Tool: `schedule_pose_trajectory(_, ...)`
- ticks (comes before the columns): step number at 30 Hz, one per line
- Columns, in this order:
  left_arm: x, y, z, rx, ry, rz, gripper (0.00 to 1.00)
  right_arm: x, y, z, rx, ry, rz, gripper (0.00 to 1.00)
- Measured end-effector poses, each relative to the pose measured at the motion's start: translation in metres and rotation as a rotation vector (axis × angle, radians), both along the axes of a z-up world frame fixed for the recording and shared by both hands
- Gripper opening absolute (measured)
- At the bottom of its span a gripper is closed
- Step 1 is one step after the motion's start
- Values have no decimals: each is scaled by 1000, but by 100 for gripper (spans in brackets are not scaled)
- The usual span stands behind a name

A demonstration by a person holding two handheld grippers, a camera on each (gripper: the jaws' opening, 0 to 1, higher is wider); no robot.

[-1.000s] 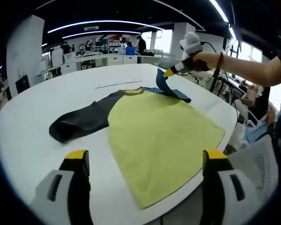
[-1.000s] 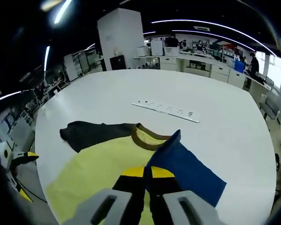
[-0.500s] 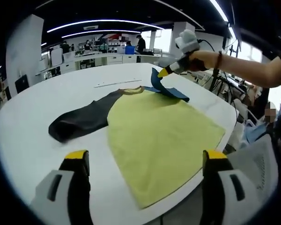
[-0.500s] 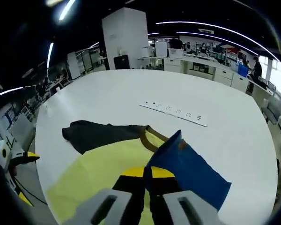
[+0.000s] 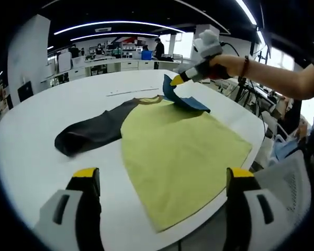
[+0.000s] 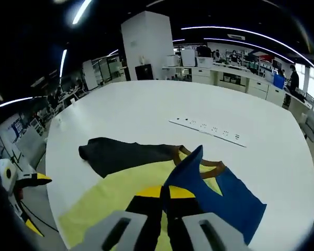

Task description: Fold the garment on the visible template until the final outline fits inside the template.

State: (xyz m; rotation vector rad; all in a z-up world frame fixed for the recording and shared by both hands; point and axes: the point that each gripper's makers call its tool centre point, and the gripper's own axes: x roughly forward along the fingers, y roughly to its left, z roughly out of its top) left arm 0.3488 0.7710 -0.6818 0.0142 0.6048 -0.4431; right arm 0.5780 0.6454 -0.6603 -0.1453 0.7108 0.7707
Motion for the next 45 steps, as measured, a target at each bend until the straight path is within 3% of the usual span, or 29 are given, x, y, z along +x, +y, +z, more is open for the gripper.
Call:
schedule_pose_trajectory(17,-3,2,-3,0,9,10,98,-8,31,4,56,-9,44,0)
schedule_pose_trajectory(29,-5,5,-7,-1,20,24,97,-19,60,8,114,-38,133,0)
schedule_pose_trajectory(39,-6,9,-10,2,29,29,97,-32,78,2,128,-43,212,0)
schedule_pose_trajectory(45,-6,9,-11,-1,35,27,97,-32,80,-11,109,-22,208,0)
